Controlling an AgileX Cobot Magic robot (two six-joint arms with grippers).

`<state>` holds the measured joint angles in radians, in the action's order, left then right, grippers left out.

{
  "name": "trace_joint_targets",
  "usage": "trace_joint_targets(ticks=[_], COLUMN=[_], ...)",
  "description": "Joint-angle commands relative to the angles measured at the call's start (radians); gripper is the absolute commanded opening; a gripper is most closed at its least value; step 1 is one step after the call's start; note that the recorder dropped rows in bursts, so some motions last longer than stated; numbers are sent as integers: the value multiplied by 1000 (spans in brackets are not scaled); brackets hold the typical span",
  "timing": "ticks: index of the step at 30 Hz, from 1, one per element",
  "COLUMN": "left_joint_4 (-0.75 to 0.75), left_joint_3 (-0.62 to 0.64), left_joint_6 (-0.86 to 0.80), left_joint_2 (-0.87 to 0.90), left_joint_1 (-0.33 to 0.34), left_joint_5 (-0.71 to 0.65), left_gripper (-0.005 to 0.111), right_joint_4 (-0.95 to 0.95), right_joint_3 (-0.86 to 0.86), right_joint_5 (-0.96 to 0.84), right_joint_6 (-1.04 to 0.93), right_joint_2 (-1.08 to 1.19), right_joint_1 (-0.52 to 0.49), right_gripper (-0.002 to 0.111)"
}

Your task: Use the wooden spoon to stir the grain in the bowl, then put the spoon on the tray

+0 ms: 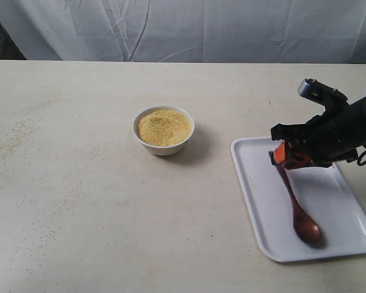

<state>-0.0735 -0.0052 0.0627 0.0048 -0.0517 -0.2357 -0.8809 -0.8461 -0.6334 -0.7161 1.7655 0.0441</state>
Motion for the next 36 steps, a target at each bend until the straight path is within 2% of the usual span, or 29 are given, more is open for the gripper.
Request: trace_joint_targets(ticks=[1,4,6,10,13,15,19,22,29,36], left_joint_4=[1,1,1,1,1,1,1,1,1,1], left_joint_3=[5,5,5,5,5,5,5,5,5,5], left_joint_6=[3,3,3,3,3,3,3,3,3,3], left_joint_2=[-5,-5,-5,-5,-5,-5,-5,-5,-5,-5], left_joint_1=[1,1,1,1,1,1,1,1,1,1], left_joint_5=[5,5,5,5,5,5,5,5,5,5], left_gripper=[0,0,0,0,0,0,0,0,0,0], right_joint_4=[75,152,147,183,367,542,987,1166,1163,1161], right_joint_3=[4,2,2,2,2,2,4,15,169,439], right_joint_5=[43,67,58,-57,-135,-154,-219,-290,-191,89], right_joint_6=[-14,62,71,-40,8,198,751,942,982,980], right_joint_2=[-10,-54,-125,-249,-332,-384,-520,-655,-1073,-1469], right_joint_1=[-1,-1,-1,41,63,60,58,58,58,58], right_gripper=[50,50,41,-1,1,1,1,1,1,1])
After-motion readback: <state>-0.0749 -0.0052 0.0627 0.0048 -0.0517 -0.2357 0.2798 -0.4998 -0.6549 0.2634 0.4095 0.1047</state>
